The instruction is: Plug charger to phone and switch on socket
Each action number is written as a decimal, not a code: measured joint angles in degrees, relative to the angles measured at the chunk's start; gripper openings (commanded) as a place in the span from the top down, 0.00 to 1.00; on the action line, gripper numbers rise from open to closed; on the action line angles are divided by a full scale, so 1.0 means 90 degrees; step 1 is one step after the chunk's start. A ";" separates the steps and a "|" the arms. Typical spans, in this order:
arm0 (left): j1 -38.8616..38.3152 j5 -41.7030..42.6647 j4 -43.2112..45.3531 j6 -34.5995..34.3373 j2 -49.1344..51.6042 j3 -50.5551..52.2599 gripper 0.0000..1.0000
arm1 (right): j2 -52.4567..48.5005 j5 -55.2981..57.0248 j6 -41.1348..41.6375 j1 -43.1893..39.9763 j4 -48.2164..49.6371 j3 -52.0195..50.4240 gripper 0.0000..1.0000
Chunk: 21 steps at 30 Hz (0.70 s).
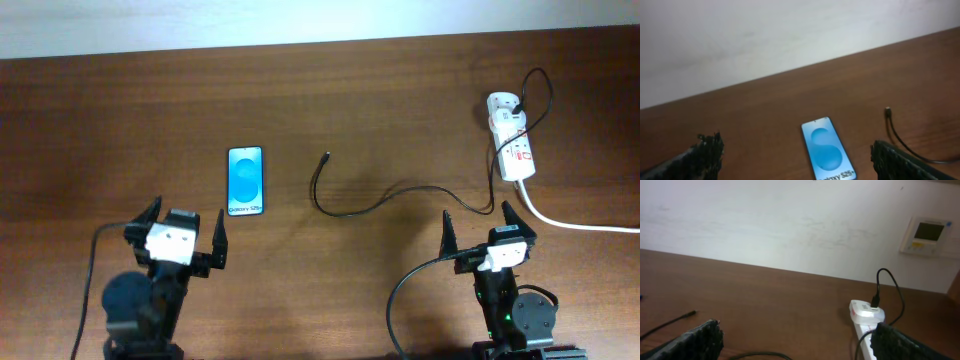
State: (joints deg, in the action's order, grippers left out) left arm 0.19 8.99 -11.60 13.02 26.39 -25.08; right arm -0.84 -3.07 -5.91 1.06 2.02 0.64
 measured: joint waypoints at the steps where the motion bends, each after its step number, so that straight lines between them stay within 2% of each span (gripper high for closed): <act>1: 0.0000 0.0044 -0.0075 -0.0005 0.0221 -0.0189 0.01 | -0.0002 -0.0022 0.0056 0.0000 -0.0019 0.0017 0.01; 12: 0.0000 0.0296 -0.1311 -0.0034 0.2402 -0.2215 0.01 | -0.0323 -0.0117 0.0488 0.0000 -0.1054 0.1224 0.01; 16: 0.0000 0.0340 -0.1787 -0.0051 0.3128 -0.2926 0.01 | -0.1069 -0.0180 0.0520 0.0000 -0.1535 0.2035 0.01; 21: 0.0000 0.0403 -0.1955 -0.0051 0.3570 -0.3247 0.01 | -0.2295 -0.0427 0.0544 0.0000 -0.2528 0.3400 0.01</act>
State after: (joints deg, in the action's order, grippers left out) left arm 0.19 12.62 -29.19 12.56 58.52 -54.30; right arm -21.50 -6.92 -1.02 1.06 -20.73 31.24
